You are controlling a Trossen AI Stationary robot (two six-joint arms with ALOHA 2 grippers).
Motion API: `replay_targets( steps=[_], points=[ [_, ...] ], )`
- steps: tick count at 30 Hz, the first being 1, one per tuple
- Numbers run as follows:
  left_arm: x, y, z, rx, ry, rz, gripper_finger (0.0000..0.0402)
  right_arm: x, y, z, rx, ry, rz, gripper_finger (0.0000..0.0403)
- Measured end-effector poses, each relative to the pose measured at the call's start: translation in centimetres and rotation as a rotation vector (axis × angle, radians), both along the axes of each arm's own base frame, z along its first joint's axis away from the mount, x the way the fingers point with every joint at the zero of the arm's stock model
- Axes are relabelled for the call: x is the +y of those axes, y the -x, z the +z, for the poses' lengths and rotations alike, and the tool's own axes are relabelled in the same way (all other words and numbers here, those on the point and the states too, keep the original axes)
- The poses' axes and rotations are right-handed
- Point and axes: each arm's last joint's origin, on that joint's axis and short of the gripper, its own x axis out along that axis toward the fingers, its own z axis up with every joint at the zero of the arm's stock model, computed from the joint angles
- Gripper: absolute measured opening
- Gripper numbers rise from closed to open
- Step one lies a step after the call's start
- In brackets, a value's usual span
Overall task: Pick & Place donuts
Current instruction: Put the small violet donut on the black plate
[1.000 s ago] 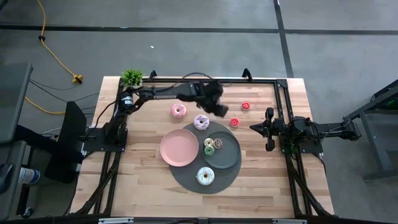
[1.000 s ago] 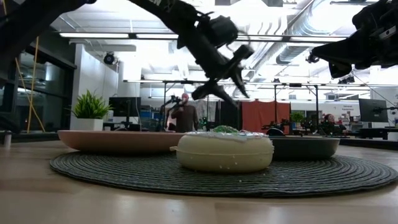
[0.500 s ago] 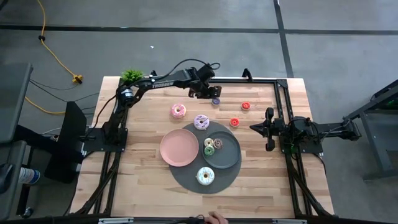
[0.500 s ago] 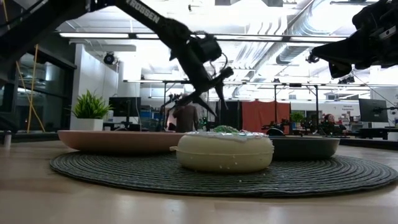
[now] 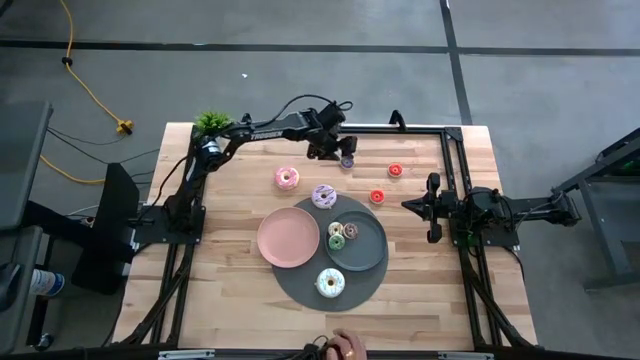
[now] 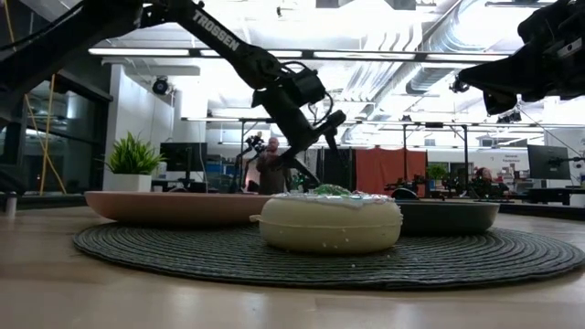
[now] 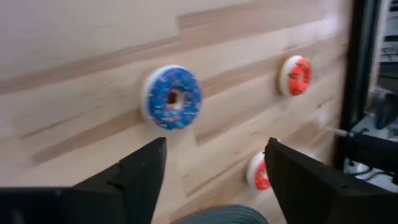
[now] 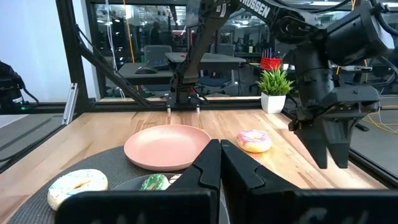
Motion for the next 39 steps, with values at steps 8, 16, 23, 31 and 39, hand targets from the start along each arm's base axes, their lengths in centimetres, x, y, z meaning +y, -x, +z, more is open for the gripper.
replay_targets(
  steps=[8, 16, 23, 31, 39],
  points=[
    [1.0, 0.9, -0.3, 0.047, -0.004, 0.018, 0.0300, 0.0, 0.0, 0.0, 0.000, 0.000, 0.000, 0.0000],
    [1.7, 1.1, -1.5, 0.073, 0.063, 0.098, 0.0301, 0.0, 0.0, 0.0, 0.000, 0.000, 0.000, 0.0000],
    [1.8, 1.1, -1.5, 0.063, 0.095, 0.111, 0.0301, 0.0, 0.0, 0.0, 0.000, 0.000, 0.000, 0.0000],
    [0.4, 0.4, -0.9, 0.030, 0.071, 0.011, 0.0301, 0.0, 0.0, 0.0, 0.000, 0.000, 0.000, 0.0000],
    [-1.0, 1.5, 0.9, 0.090, -0.015, -0.030, 0.0301, 0.0, 0.0, 0.0, 0.001, 0.000, 0.000, 0.0000]
  ],
)
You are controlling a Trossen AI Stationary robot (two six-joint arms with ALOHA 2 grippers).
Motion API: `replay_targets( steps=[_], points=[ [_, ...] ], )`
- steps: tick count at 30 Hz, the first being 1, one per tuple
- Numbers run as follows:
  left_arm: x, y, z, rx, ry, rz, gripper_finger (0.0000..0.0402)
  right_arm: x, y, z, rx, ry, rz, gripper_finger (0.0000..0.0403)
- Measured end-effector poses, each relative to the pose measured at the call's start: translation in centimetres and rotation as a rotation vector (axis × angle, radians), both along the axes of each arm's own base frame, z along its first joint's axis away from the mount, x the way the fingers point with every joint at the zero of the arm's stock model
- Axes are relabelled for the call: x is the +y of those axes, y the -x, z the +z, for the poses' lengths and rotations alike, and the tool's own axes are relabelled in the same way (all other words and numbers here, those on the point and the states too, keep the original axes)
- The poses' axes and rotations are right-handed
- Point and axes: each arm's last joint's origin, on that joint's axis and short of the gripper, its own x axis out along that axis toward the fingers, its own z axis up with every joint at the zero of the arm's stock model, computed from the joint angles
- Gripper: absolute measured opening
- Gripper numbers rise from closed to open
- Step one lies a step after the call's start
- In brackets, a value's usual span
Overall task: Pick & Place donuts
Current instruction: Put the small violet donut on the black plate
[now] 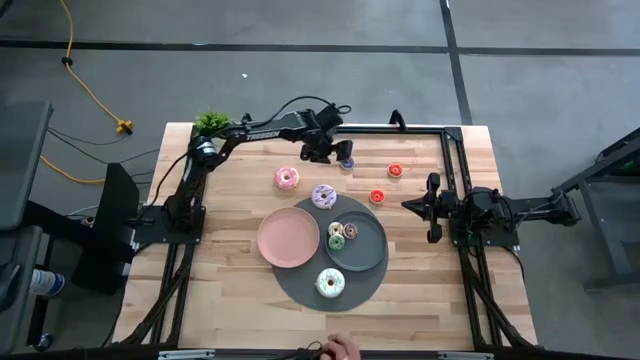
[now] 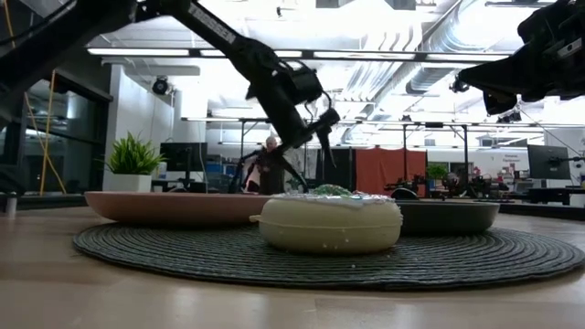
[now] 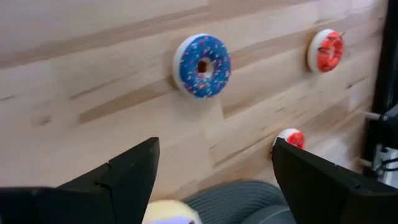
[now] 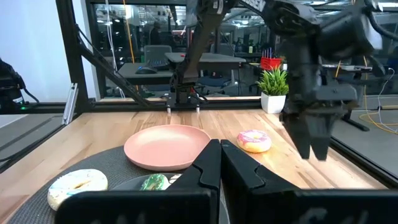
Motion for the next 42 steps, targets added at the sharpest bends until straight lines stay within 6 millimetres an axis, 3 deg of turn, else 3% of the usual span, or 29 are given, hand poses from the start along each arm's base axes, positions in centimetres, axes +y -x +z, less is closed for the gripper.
replay_targets(
  steps=[5, 8, 11, 15, 25, 32, 42],
  points=[
    [-1.6, 3.0, 0.4, 0.012, -0.012, 0.045, 0.0301, 0.0, 0.0, 0.0, 0.000, 0.000, 0.000, 0.0000],
    [-1.9, 4.6, 0.4, -0.102, -0.016, 0.093, 0.0301, 0.0, 0.0, 0.0, -0.001, 0.000, 0.000, 0.0000],
    [-2.2, 5.1, -0.3, -0.258, 0.024, 0.118, 0.0301, 0.0, 0.0, 0.0, -0.001, 0.000, 0.000, 0.0000],
    [-2.5, 5.5, -1.6, -0.333, 0.177, 0.110, 0.0301, 0.0, 0.0, 0.0, -0.001, 0.000, 0.000, 0.0000],
    [-5.3, 4.5, -2.5, -0.270, 0.214, 0.119, 0.0301, 0.0, 0.0, 0.0, -0.001, 0.000, 0.001, 0.0000],
    [-5.3, 4.2, -3.9, -0.210, 0.321, 0.367, 0.0301, 0.0, 0.0, 0.0, -0.001, 0.000, 0.000, 0.0000],
    [-8.0, 3.4, -4.9, -0.213, 0.166, 0.524, 0.0301, 0.0, 0.0, 0.0, -0.001, 0.000, 0.000, 0.0000]
  ],
)
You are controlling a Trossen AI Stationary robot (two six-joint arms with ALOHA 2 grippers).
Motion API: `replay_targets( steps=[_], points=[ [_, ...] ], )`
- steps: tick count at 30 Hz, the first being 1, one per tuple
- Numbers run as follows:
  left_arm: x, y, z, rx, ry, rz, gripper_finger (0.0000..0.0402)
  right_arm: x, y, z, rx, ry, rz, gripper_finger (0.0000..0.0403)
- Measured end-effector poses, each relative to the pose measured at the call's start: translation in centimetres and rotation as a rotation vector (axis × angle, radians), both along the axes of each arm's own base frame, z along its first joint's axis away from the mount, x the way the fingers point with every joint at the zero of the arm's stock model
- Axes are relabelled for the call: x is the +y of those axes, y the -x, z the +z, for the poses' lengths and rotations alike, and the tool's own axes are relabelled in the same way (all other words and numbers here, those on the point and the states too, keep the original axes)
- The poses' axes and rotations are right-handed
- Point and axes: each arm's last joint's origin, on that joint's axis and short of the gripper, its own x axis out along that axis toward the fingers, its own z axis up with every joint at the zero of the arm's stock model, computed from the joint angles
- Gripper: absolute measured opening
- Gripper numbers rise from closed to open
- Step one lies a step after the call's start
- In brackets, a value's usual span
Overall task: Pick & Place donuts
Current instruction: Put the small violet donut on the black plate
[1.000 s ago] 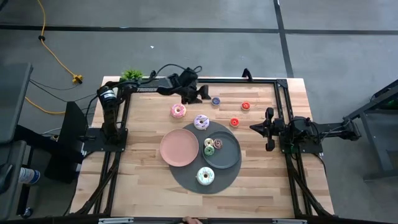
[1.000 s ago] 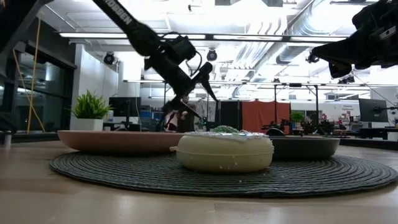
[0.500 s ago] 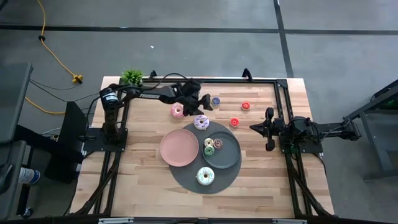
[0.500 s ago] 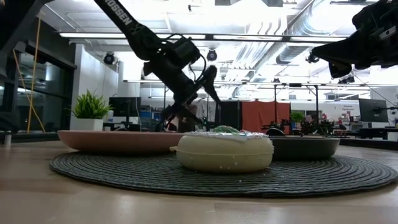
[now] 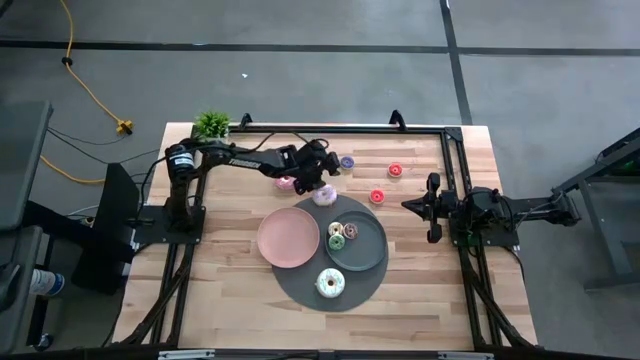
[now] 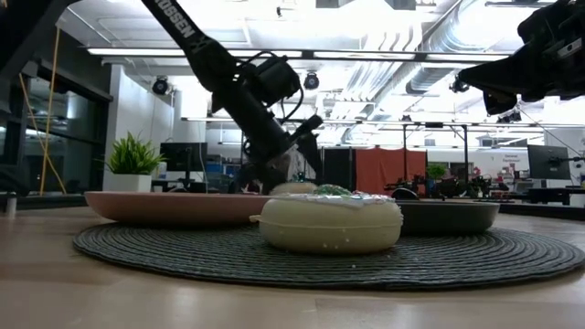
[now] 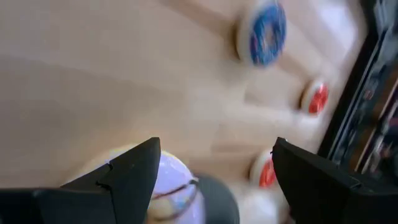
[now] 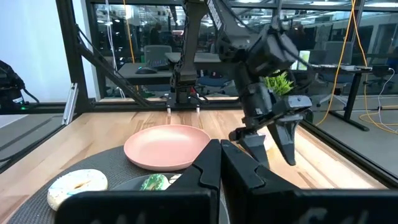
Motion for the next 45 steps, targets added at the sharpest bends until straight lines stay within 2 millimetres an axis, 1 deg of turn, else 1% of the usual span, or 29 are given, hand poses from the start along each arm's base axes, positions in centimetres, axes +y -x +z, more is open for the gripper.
replay_targets(
  steps=[3, 7, 10, 13, 17, 19, 21, 25, 29, 31, 35, 39, 42, 45],
  points=[
    [-0.3, 0.3, -0.8, -0.040, -0.013, 0.070, 0.0301, 0.0, 0.0, 0.0, 0.000, 0.000, 0.000, 0.0000],
    [-0.2, 0.7, -1.3, -0.049, -0.017, 0.101, 0.0301, 0.0, 0.0, 0.0, 0.000, 0.000, 0.000, 0.0000],
    [-0.1, 0.8, -1.4, -0.038, -0.052, 0.103, 0.0301, 0.0, 0.0, 0.0, 0.000, 0.000, 0.000, 0.0000],
    [0.4, 0.7, -1.1, -0.066, -0.088, 0.092, 0.0301, 0.0, 0.0, 0.0, 0.000, 0.000, 0.000, 0.0000],
    [1.2, 0.3, -1.8, -0.042, -0.148, 0.054, 0.0301, 0.0, 0.0, 0.0, 0.000, 0.000, 0.000, 0.0000],
    [1.3, -0.3, -1.7, -0.057, -0.149, 0.026, 0.0301, 0.0, 0.0, 0.0, 0.000, 0.000, 0.000, 0.0000],
    [1.3, -0.4, -1.7, -0.057, -0.150, 0.018, 0.0301, 0.0, 0.0, 0.0, -0.001, 0.000, 0.000, 0.0000],
    [1.6, -0.8, -1.2, -0.049, -0.215, 0.001, 0.0301, 0.0, 0.0, 0.0, 0.001, 0.000, 0.000, 0.0000],
    [2.5, -1.6, -0.8, -0.062, -0.253, -0.006, 0.0301, 0.0, 0.0, 0.0, 0.001, 0.000, 0.000, 0.0000],
    [3.0, -2.0, -1.1, -0.057, -0.248, -0.016, 0.0301, 0.0, 0.0, 0.0, 0.001, 0.000, 0.000, 0.0000],
    [3.3, -3.5, -0.7, -0.096, -0.249, -0.054, 0.0301, 0.0, 0.0, 0.0, 0.001, 0.000, 0.000, 0.0000],
    [3.6, -4.4, -1.0, -0.069, -0.233, -0.063, 0.0301, 0.0, 0.0, 0.0, 0.000, 0.000, 0.004, 0.0000],
    [3.7, -4.7, -1.1, -0.064, -0.217, -0.077, 0.0301, 0.0, 0.0, 0.0, 0.001, 0.000, 0.004, 0.0000],
    [3.7, -4.6, -1.3, -0.035, -0.209, -0.075, 0.0301, 0.0, 0.0, 0.0, 0.001, 0.000, 0.004, 0.0000]
  ],
)
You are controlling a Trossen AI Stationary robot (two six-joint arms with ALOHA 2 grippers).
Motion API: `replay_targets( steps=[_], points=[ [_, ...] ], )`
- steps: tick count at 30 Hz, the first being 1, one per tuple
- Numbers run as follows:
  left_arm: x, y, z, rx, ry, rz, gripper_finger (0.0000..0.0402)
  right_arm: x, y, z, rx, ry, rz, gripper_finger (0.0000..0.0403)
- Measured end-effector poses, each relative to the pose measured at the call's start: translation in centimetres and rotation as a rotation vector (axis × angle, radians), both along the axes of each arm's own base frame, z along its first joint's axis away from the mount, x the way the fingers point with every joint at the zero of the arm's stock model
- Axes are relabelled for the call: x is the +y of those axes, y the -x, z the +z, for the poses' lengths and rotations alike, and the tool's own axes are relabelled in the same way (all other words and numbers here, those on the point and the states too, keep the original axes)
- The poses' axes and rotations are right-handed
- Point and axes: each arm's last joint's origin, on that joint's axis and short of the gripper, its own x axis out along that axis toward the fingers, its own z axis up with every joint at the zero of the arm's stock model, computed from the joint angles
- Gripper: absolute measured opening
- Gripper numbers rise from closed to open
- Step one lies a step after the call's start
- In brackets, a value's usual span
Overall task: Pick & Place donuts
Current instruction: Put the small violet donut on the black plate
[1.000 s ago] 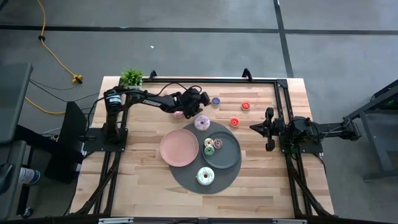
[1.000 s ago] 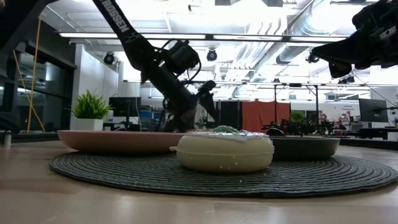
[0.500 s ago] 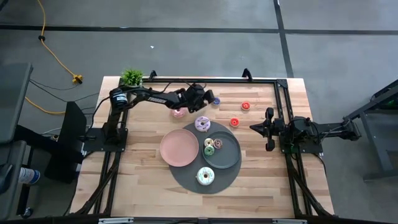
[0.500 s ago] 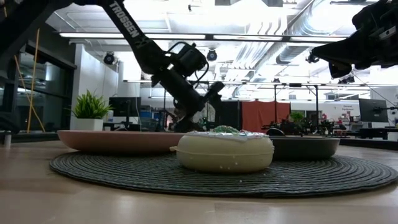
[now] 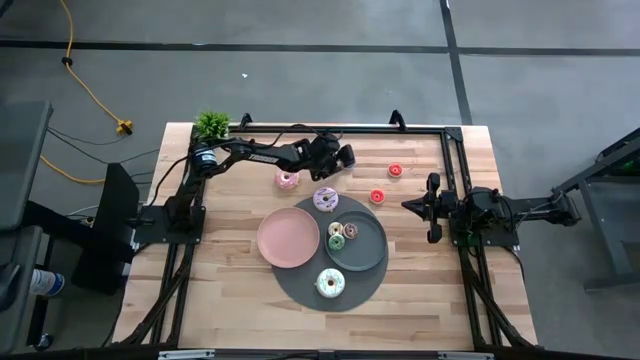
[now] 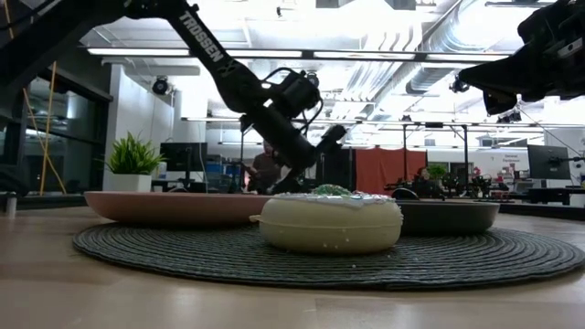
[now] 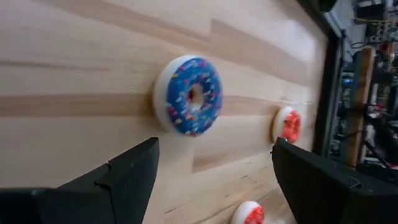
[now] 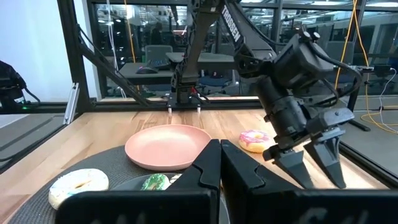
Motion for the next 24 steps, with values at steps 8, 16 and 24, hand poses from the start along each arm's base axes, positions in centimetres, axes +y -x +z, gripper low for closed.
replay_targets(
  steps=[8, 16, 24],
  points=[
    [0.31, 0.57, -0.48, 0.077, -0.017, 0.063, 0.0301, 0.00, 0.00, -0.01, 0.000, 0.000, -0.001, 0.0000],
    [0.41, 0.63, -0.49, 0.070, -0.001, 0.128, 0.0301, 0.00, 0.00, 0.00, 0.000, 0.000, 0.000, 0.0000],
    [0.47, 0.66, -0.48, 0.047, 0.039, 0.198, 0.0301, 0.00, 0.00, 0.00, 0.000, 0.000, 0.000, 0.0000]
  ],
)
